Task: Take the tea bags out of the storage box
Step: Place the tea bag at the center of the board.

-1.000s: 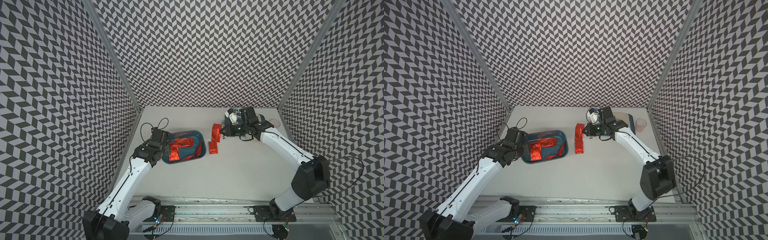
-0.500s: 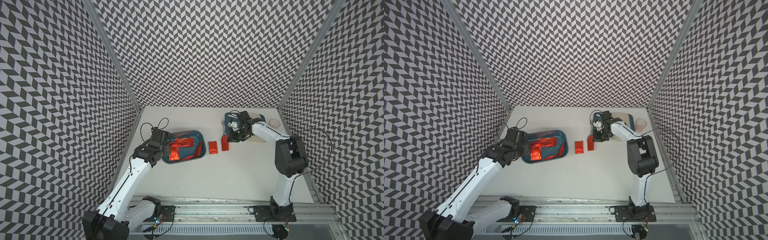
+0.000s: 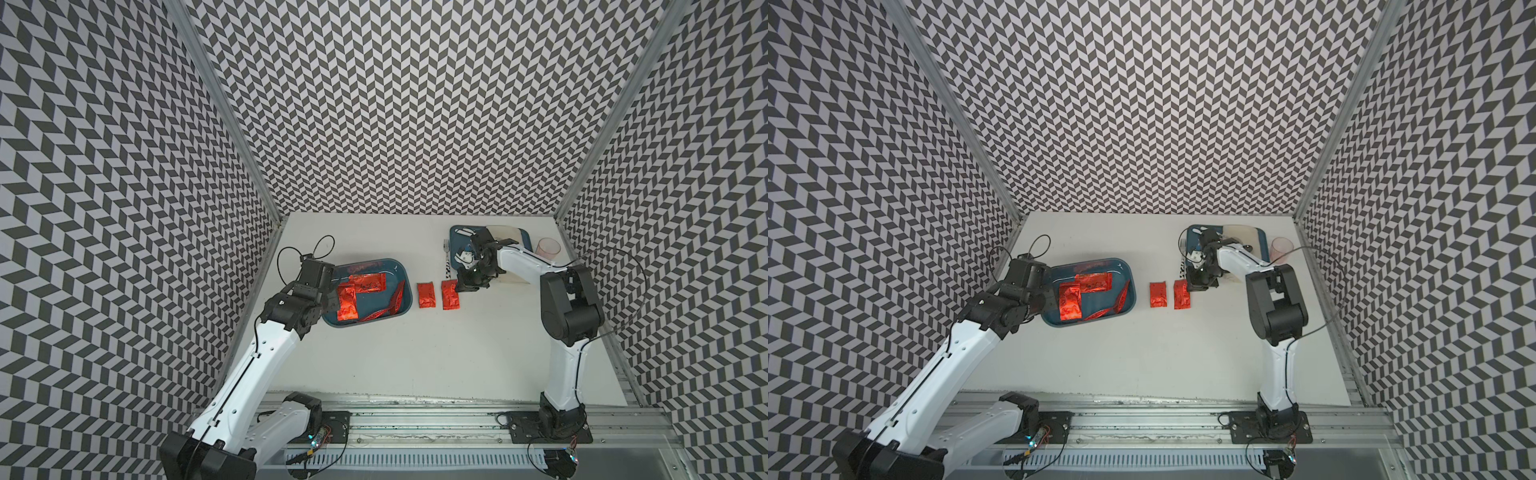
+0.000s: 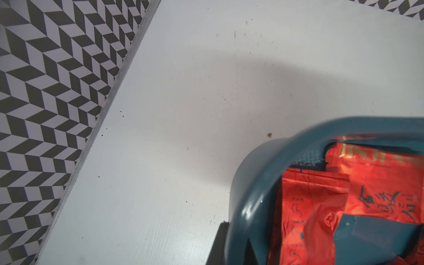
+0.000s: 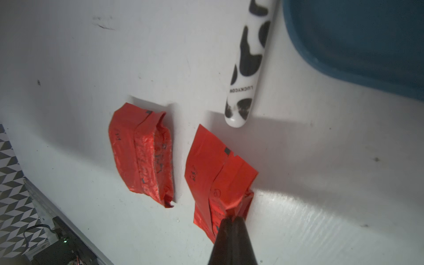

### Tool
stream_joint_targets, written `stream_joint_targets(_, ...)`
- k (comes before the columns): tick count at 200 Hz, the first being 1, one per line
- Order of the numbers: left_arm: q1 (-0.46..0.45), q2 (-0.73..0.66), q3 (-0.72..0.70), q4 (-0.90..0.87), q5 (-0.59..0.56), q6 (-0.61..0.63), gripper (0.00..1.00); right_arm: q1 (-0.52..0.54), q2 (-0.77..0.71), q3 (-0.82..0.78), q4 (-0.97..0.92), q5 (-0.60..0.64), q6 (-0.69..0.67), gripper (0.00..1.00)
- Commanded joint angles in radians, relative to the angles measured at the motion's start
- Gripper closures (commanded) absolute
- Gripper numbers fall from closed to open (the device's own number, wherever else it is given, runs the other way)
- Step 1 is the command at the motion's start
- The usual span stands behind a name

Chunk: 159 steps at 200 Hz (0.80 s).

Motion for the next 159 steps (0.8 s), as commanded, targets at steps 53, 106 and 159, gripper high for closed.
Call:
stream_joint_targets(53,-0.007,-0.015,0.023,0.035,0.017,0.014,1.0,-0.003,0.039,0.057,-0.016,0.025,-0.01,1.0)
stream_joint_targets(106,-0.009,-0.006,0.023,0.035,0.018,0.014,1.0,-0.003,0.065,0.085,-0.031,0.043,-0.001,1.0)
stream_joint_targets(159,-0.01,-0.001,0.023,0.035,0.017,0.015,1.0,-0.004,0.066,0.093,-0.033,0.062,0.012,0.8)
